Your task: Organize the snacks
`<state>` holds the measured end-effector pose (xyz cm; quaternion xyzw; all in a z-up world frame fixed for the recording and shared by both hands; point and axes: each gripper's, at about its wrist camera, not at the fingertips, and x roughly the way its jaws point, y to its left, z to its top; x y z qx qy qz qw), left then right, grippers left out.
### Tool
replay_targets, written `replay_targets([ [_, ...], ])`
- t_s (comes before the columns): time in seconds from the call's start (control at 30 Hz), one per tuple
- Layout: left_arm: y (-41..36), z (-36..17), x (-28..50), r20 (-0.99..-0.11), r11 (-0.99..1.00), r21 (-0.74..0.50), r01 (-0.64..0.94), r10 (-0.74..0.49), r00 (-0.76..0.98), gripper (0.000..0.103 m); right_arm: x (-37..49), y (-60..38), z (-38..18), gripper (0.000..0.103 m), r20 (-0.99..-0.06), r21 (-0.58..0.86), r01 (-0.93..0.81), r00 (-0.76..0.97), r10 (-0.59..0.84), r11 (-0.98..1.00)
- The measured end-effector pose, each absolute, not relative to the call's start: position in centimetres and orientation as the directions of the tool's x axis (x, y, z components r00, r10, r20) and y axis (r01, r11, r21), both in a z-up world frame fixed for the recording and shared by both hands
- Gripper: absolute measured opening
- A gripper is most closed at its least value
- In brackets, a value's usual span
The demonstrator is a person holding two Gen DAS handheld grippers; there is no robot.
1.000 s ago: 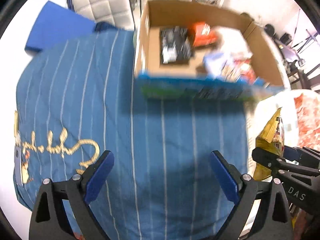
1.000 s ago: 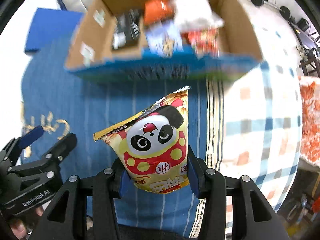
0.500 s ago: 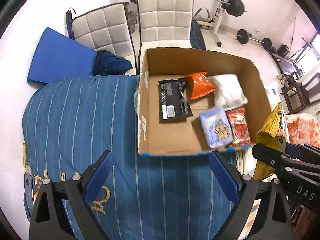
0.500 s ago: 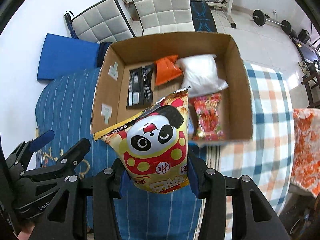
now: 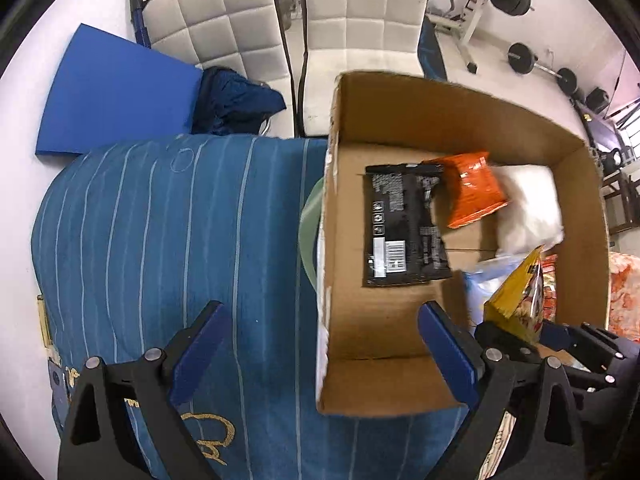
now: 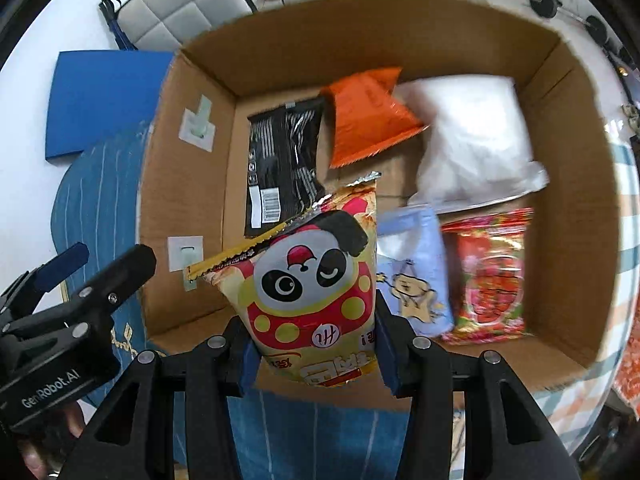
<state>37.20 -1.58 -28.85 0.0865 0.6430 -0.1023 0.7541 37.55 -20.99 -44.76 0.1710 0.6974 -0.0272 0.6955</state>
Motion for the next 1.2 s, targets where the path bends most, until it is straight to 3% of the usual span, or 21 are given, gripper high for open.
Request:
replay_targets([
  [0.33,-1.3,-31.1,38.1,-0.994,0.966,0.007,0.260,-0.023,0.109,0.097,39.1,-21.0,-49.2,0.053,-0.956,0.252,0.302,-0.067,0.284,0.919],
  [0.43,-1.4,-30.9,38.0,-0.993,0.965,0.010,0.263,-0.021,0.113,0.097,39.1,-21.2,-49.5,0.060,-0.953,0.260,0.308,-0.072,0.295,0.915],
  [0.63,-1.9,-29.4,37.4,-0.990,0.963,0.011,0.269,-0.028,0.140,0.097,38.2,-22.2,-47.6,0.063,-0.962,0.247,0.309,-0.036,0.271,0.918],
  [0.7,-2.1,-28.6,36.9,-0.988,0.962,0.005,0.273,-0.038,0.152,0.097,37.7,-22.7,-46.6,0.072,-0.968,0.232,0.312,-0.021,0.251,0.921],
  [0.9,-3.7,-25.9,34.7,-0.981,0.955,-0.016,0.295,-0.072,0.180,0.097,35.2,-24.8,-43.6,0.073,-0.986,0.162,0.323,0.019,0.165,0.932],
  [0.93,-4.1,-25.2,34.2,-0.979,0.953,-0.019,0.304,-0.079,0.189,0.097,34.8,-25.1,-43.2,0.075,-0.988,0.155,0.326,0.024,0.156,0.933],
  [1.0,-4.8,-24.2,33.3,-0.976,0.950,-0.016,0.313,-0.083,0.203,0.097,34.0,-26.0,-41.8,0.090,-0.990,0.142,0.332,0.036,0.138,0.933],
  [1.13,-5.9,-21.2,31.0,-0.963,0.942,-0.031,0.334,-0.117,0.242,0.097,31.0,-27.0,-37.9,0.096,-0.987,0.153,0.336,0.095,0.128,0.929],
  [1.2,-6.3,-19.6,29.7,-0.956,0.938,-0.039,0.343,-0.135,0.261,0.097,29.2,-27.4,-35.9,0.103,-0.984,0.155,0.349,0.141,0.111,0.924],
])
